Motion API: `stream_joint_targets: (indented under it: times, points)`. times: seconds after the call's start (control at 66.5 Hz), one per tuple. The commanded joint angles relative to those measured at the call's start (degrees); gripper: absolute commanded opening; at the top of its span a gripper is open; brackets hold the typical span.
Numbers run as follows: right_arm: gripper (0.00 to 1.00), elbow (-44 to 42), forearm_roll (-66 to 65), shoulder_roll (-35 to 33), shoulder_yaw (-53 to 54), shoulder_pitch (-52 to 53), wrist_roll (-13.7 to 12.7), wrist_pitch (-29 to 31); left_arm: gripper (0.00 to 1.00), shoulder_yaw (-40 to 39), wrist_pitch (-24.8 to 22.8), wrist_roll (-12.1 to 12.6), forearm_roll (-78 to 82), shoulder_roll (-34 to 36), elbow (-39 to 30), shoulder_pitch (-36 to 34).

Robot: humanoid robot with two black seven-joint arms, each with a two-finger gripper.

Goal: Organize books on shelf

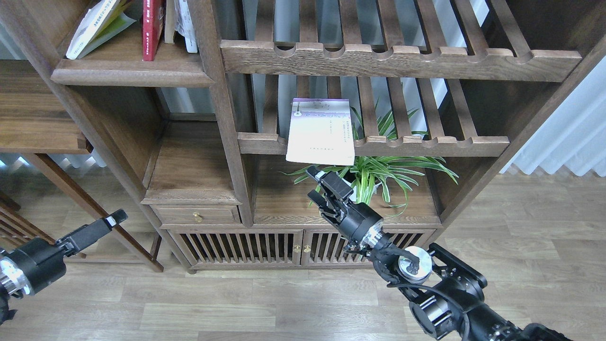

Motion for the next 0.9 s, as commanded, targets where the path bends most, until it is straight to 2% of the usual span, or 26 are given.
stream_joint_targets:
  times: [0.0,0.316,0.451,0.586,0.796,0.887]
  points:
    - [0.99,-1.43,0.01,0.0,0.34,2.26,0.34,-0.04,1.0,-0.04,0.0,0.01,-0.06,-0.04,0.06,0.02]
    - [0.99,-3.8,0.1,0.0,2.71,5.52,0.43,-0.48,1.0,-0.22,0.0,0.01,-0.06,-0.04,0.15,0.02]
    - [0.98,-4.15,0.1,0.0,2.71,6.13,0.43,-2.76,1.0,-0.22,0.0,0.01,-0.06,-0.04,0.15,-0.07]
    - [0.89,-4.15,0.1,0.0,2.8,6.22,0.96,-5.32,1.0,-0.75,0.0,0.01,-0.06,-0.04,0.15,-0.07]
    - [0.63,-4.07,0.27,0.0,3.24,6.22,2.27,-5.23,1.0,-1.62,0.0,0.01,-0.06,-0.04,0.15,-0.07]
    - [0.56,-4.15,0.27,0.0,3.24,6.22,2.27,-5.14,1.0,-2.07,0.0,0.01,-0.06,-0.04,0.15,-0.07]
